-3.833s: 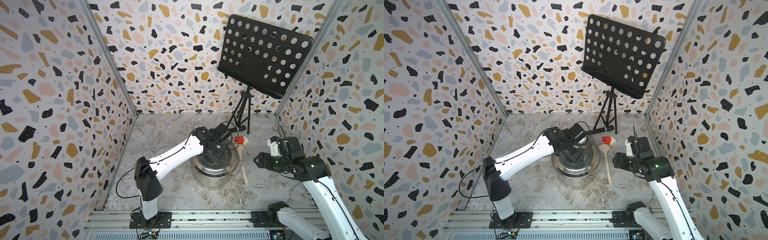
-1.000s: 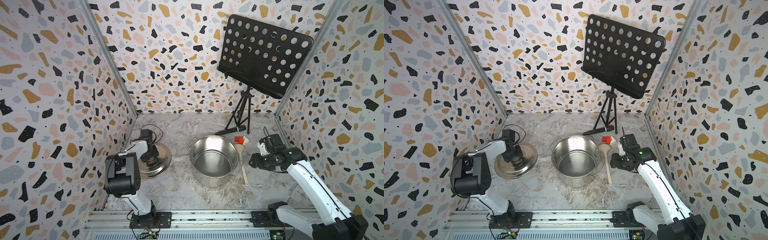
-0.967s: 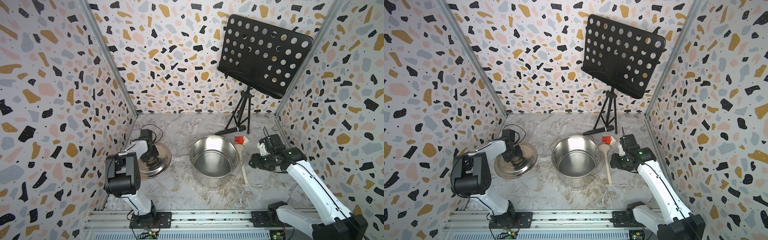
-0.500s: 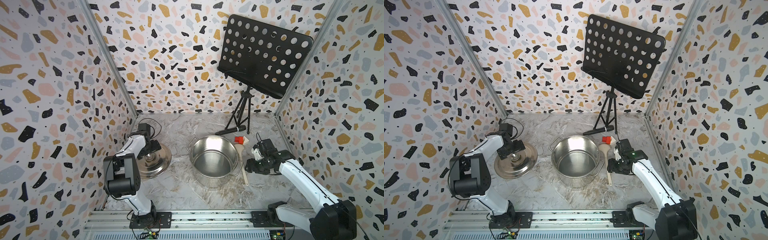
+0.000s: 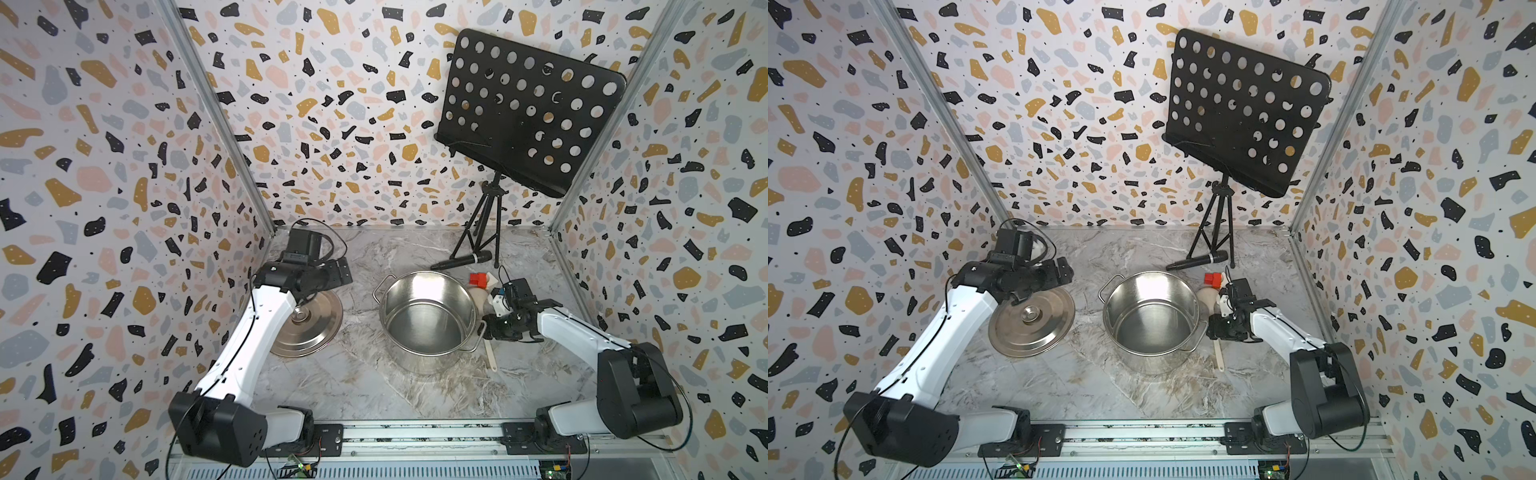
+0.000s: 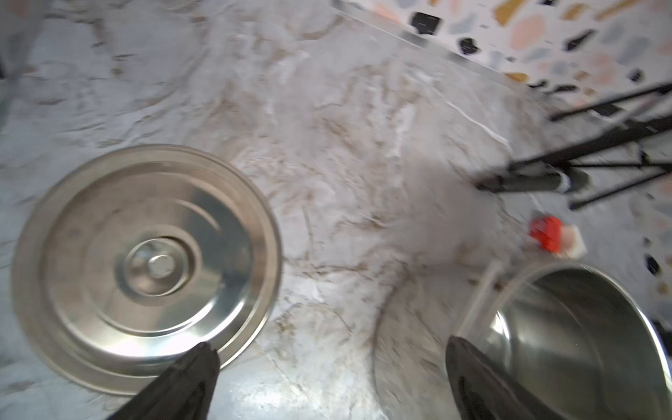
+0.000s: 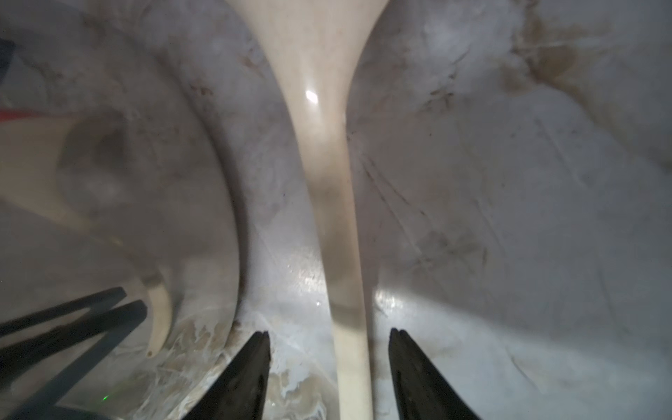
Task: Stir the soup with a spoon
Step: Pick up the spoon from the center of the board.
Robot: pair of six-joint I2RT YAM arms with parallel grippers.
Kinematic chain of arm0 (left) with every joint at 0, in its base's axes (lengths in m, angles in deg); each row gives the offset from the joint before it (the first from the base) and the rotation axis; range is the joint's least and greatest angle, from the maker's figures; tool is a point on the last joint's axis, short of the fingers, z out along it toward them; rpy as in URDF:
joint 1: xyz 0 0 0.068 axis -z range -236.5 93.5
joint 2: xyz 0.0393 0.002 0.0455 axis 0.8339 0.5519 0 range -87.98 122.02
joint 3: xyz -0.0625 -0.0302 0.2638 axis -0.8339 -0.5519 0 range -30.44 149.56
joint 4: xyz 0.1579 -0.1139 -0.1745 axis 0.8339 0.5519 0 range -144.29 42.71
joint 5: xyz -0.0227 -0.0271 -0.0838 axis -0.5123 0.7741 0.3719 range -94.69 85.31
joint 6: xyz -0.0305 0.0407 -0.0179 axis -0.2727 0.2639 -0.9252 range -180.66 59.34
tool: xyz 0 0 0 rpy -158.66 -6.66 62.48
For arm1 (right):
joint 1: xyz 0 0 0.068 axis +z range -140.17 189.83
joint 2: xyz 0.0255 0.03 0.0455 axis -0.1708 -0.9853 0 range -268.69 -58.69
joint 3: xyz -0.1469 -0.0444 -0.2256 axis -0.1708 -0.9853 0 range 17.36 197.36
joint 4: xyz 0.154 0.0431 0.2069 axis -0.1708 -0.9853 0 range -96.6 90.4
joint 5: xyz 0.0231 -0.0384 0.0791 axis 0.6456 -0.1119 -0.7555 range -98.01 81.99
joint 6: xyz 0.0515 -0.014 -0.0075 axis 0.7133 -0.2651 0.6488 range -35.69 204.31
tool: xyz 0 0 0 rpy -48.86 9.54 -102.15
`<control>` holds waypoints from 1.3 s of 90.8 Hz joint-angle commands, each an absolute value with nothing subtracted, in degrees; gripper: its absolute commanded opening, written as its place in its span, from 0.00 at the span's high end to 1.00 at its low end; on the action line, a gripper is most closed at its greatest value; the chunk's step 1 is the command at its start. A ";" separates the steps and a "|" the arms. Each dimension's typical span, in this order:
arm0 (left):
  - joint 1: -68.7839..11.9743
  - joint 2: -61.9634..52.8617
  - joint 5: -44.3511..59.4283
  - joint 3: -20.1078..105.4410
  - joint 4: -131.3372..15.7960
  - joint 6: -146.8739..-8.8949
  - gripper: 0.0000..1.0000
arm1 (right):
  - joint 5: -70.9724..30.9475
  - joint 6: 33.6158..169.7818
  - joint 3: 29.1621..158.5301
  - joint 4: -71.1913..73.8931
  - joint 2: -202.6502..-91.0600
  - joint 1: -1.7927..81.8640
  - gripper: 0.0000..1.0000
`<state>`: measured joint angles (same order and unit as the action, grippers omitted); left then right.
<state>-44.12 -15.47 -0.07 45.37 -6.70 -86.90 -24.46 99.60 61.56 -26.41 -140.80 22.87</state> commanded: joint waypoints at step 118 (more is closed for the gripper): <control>-33.74 -25.90 17.27 43.72 -17.34 -76.58 0.06 | -22.93 111.06 66.73 -37.20 -124.81 18.15 1.00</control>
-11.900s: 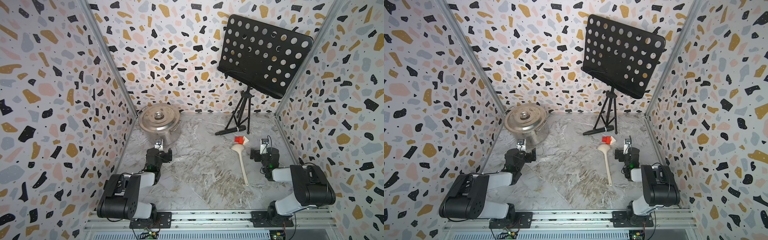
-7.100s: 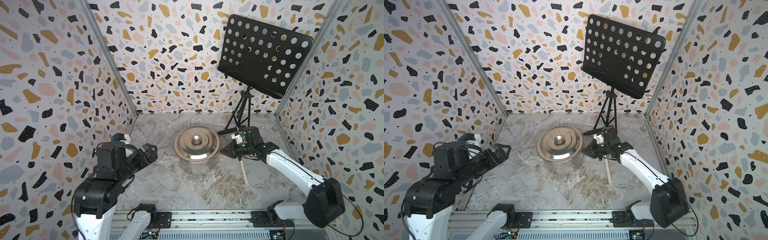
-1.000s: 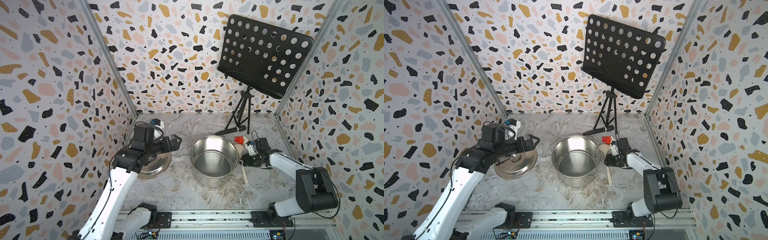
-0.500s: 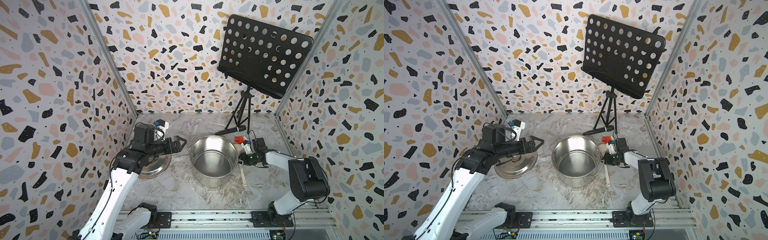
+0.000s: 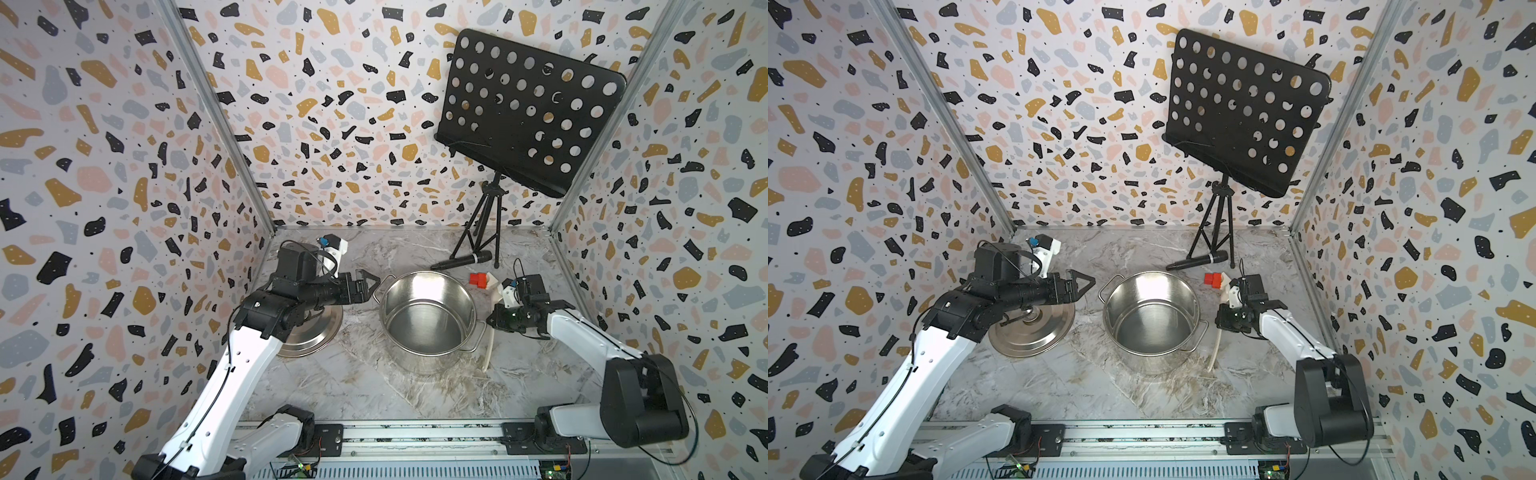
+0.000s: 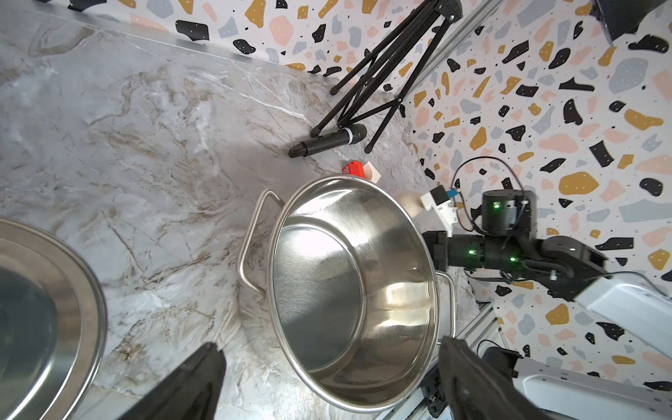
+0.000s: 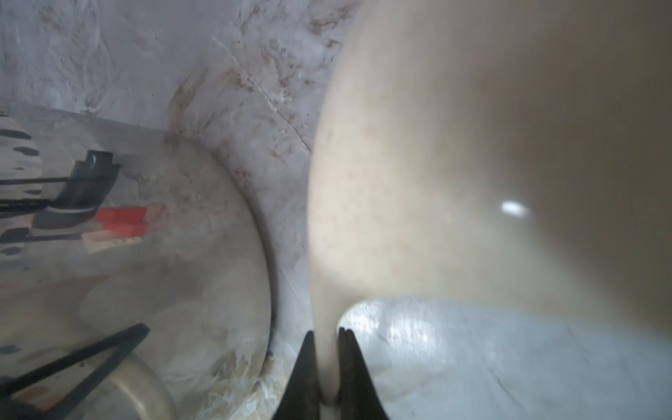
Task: Stir the soup with a spoon
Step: Pick up the spoon from the center of the board.
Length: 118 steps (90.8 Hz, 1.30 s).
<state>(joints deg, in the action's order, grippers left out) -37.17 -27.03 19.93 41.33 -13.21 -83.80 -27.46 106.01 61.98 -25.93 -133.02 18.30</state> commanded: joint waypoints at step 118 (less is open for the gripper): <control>7.20 -29.91 17.90 30.27 -54.83 -4.76 0.36 | -63.03 163.63 81.47 -15.72 -120.20 33.91 1.00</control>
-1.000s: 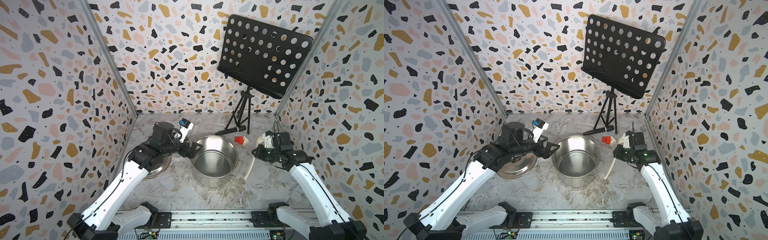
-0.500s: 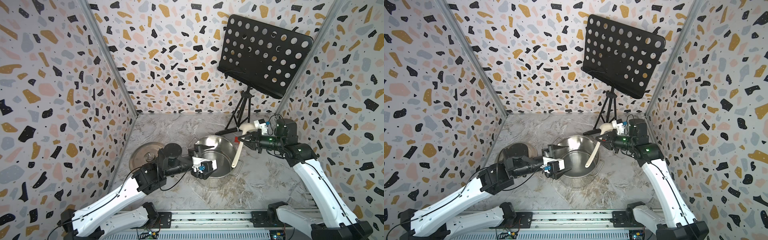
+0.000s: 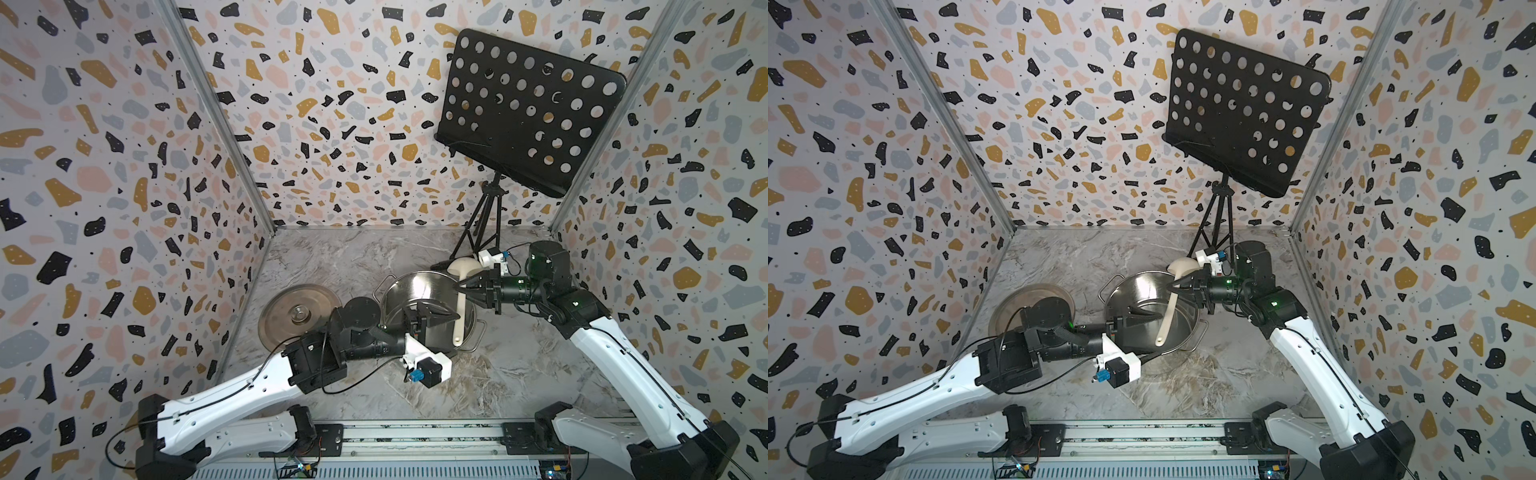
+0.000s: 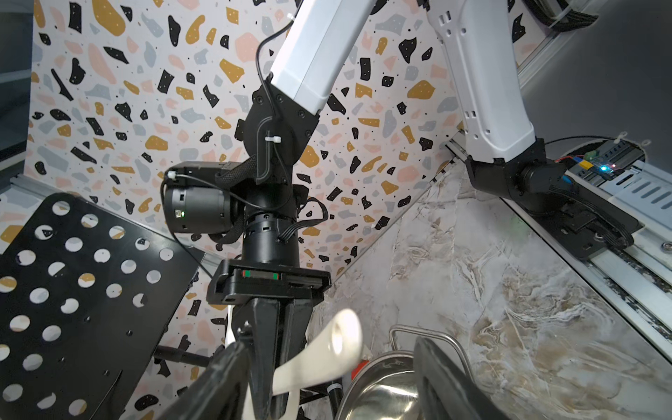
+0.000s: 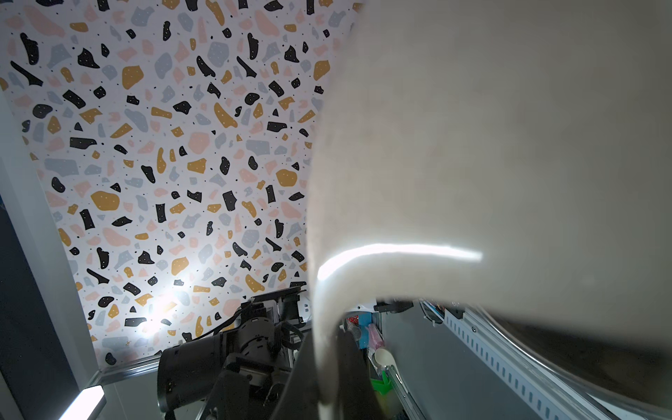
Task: Stir the soup with a spoon
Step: Pick up the spoon from the center of the board.
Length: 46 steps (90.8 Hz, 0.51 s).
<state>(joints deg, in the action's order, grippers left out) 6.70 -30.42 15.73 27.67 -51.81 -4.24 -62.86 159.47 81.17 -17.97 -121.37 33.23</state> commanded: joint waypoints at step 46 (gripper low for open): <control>7.36 -25.79 19.27 33.01 -54.38 -6.26 0.85 | -61.68 166.61 78.69 -12.87 -119.70 34.83 1.00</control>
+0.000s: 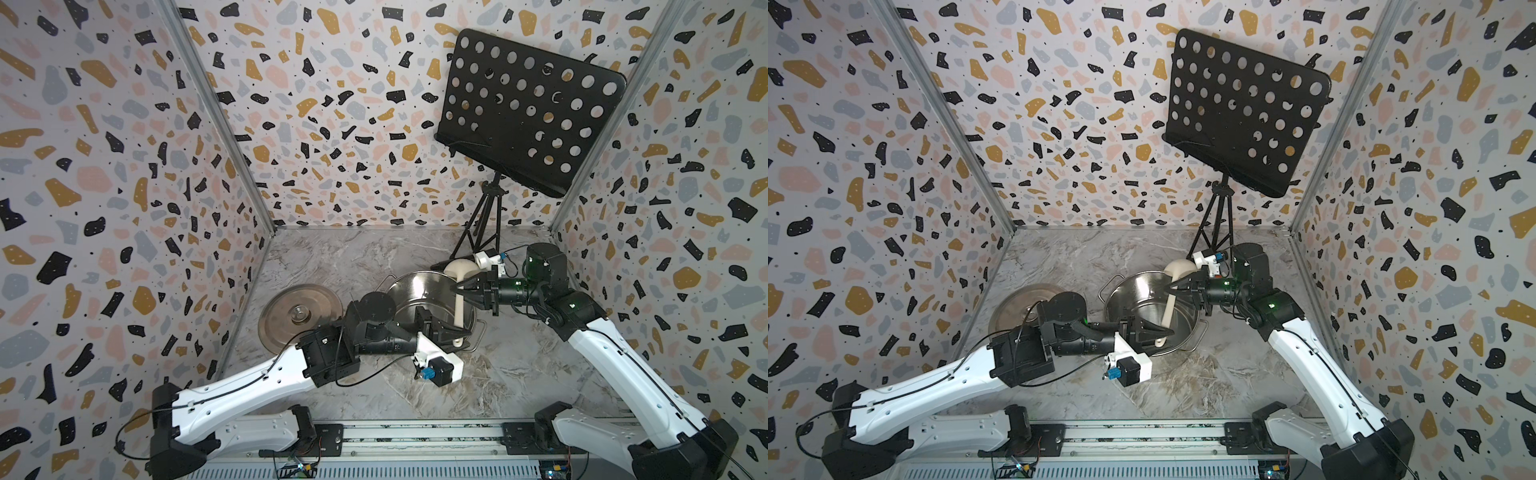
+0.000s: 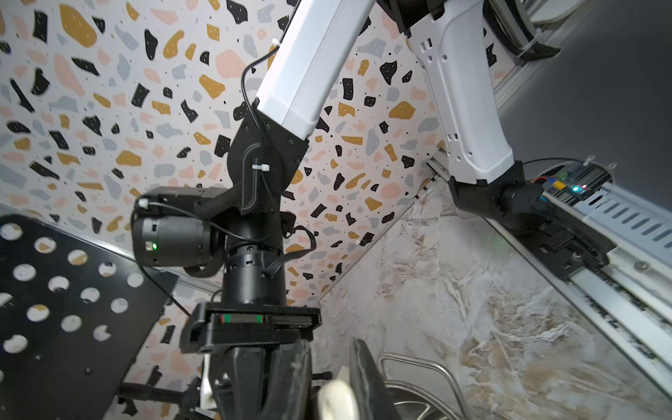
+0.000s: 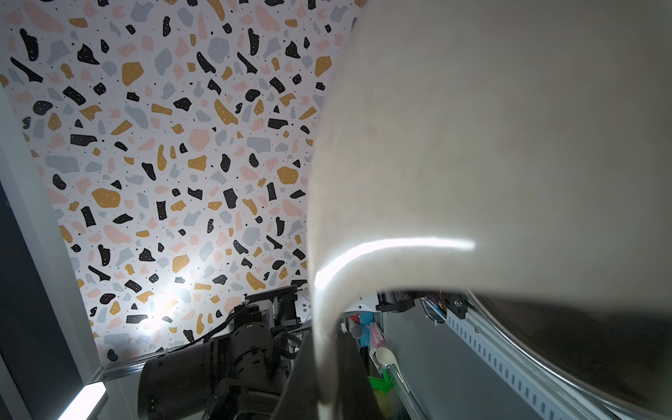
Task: Stir the soup with a spoon
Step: Pick up the spoon from the center of the board.
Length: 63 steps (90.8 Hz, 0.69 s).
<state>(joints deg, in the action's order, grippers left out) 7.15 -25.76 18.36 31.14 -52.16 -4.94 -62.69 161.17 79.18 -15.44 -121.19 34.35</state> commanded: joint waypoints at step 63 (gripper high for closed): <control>6.98 -30.14 -7.61 36.48 -45.59 -32.38 1.00 | -47.21 153.78 73.72 -30.73 -102.35 35.06 0.25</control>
<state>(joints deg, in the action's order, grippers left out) 7.35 -27.56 0.11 34.14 -48.53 -21.57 -54.10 157.35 75.83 -23.19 -107.60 34.87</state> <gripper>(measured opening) 0.079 0.748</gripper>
